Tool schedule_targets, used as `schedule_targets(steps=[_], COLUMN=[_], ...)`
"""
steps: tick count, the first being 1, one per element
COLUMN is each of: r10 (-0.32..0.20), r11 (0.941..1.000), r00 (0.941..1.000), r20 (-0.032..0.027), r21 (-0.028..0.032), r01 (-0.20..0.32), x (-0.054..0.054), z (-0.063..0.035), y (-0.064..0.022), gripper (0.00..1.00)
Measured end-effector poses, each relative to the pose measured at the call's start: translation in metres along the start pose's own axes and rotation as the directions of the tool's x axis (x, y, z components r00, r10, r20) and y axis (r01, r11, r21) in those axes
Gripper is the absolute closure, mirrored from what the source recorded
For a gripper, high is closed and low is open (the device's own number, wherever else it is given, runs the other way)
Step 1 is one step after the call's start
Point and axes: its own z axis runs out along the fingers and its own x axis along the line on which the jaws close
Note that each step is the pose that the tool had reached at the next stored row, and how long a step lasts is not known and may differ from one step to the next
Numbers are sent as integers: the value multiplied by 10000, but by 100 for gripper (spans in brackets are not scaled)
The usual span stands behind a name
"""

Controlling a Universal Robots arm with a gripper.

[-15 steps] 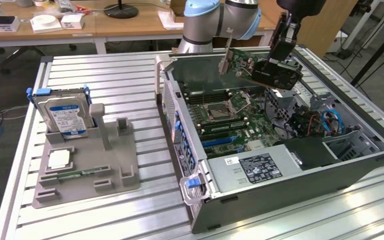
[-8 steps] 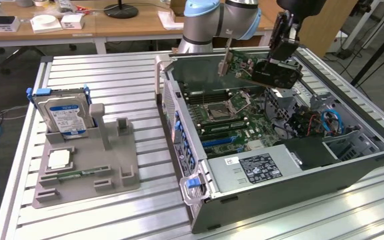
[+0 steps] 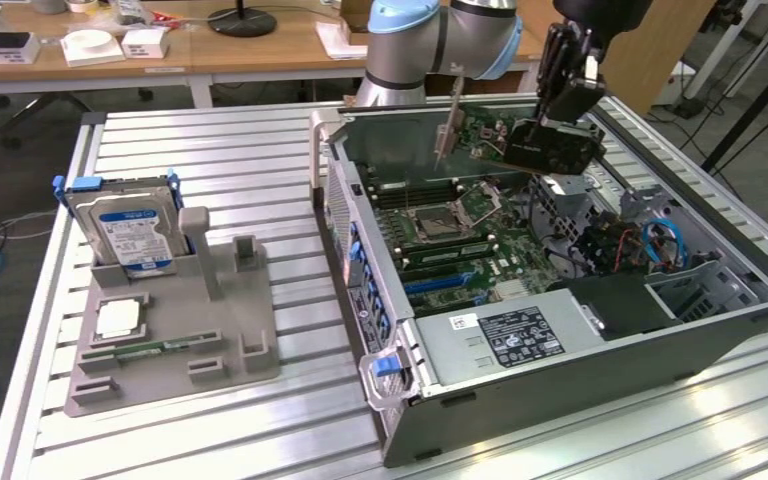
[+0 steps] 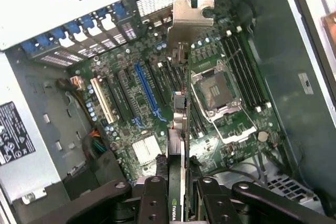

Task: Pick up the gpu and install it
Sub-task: 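Insert the gpu into the slot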

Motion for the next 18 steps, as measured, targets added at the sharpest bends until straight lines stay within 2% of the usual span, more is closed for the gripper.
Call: schedule_targets(steps=[5,9,14,18], r10=[-628,-1127,-1714,-2180], r11=[9980,9936,9852,9759], r00=[9980,9936,9852,9759], r20=[-19,-34,-51,-64], r21=[-9,-17,-28,-37], r01=[628,1126,1714,2180], x=[0,0,0,0], z=[0,0,0,0], y=[0,0,0,0], gripper=[74,74,74,74])
